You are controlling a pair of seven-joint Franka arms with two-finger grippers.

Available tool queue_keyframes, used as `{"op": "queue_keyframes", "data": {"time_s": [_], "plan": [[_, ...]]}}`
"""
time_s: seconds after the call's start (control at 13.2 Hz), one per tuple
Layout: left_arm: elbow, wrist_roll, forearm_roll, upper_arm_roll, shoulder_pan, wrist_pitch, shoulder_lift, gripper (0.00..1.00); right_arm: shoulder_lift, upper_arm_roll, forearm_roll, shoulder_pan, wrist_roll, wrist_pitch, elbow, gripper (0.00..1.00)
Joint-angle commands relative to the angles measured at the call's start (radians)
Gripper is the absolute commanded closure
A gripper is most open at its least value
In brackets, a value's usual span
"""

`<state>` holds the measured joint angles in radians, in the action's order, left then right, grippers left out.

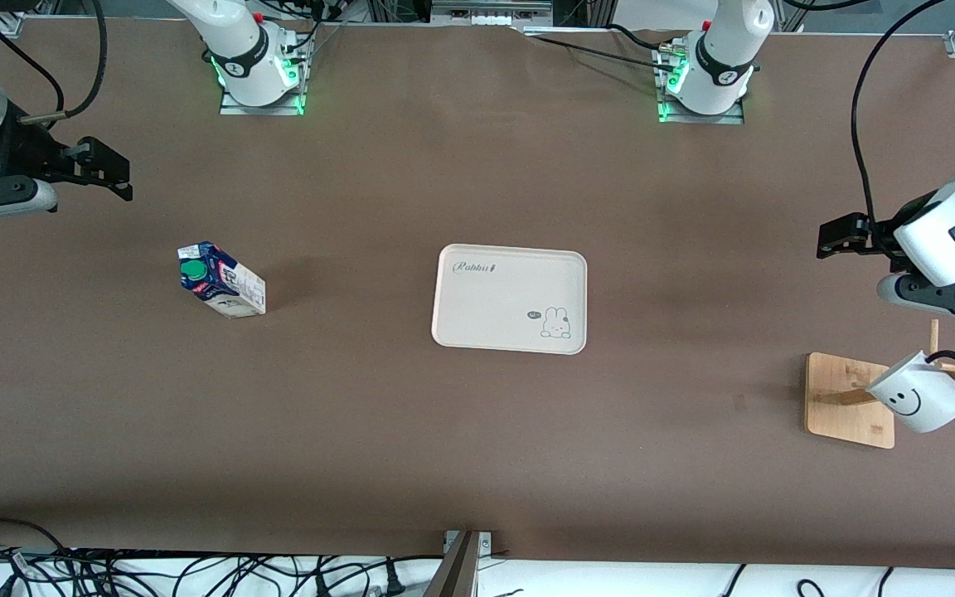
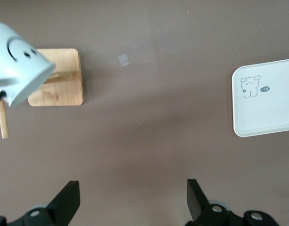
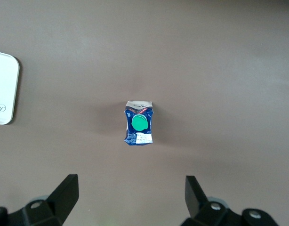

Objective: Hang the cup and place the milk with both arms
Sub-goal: 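Open the left gripper and draw it back from the hung mug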

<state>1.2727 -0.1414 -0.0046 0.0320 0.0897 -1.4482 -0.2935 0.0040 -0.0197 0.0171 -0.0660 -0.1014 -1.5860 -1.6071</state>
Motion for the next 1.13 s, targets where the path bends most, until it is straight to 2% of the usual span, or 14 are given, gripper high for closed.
{"op": "queue_keyframes", "data": {"time_s": [0.0, 0.08, 0.15, 0.45, 0.6, 0.76, 1.06], "plan": [[0.404, -0.007, 0.029, 0.013, 0.021, -0.253, 0.283, 0.00, 0.004, -0.005, 0.003, 0.005, -0.001, 0.017, 0.018, 0.00], [0.495, 0.003, 0.088, -0.032, -0.020, -0.340, 0.336, 0.00, 0.004, -0.003, 0.003, 0.005, -0.001, 0.017, 0.016, 0.00], [0.510, 0.026, 0.100, -0.105, -0.072, -0.351, 0.353, 0.00, 0.004, -0.003, 0.003, 0.005, -0.001, 0.017, 0.016, 0.00], [0.510, 0.085, 0.095, -0.086, -0.077, -0.351, 0.350, 0.00, 0.004, -0.003, 0.003, 0.006, -0.001, 0.017, 0.016, 0.00], [0.510, 0.092, 0.030, -0.069, -0.077, -0.350, 0.347, 0.00, 0.004, 0.006, 0.003, 0.006, -0.004, 0.018, 0.015, 0.00], [0.510, 0.092, 0.022, -0.057, -0.076, -0.322, 0.346, 0.00, 0.004, 0.015, 0.003, 0.006, -0.006, 0.024, 0.015, 0.00], [0.473, 0.095, 0.023, -0.073, -0.076, -0.279, 0.320, 0.00, 0.004, 0.032, -0.014, 0.008, -0.003, 0.029, 0.013, 0.00]]}}
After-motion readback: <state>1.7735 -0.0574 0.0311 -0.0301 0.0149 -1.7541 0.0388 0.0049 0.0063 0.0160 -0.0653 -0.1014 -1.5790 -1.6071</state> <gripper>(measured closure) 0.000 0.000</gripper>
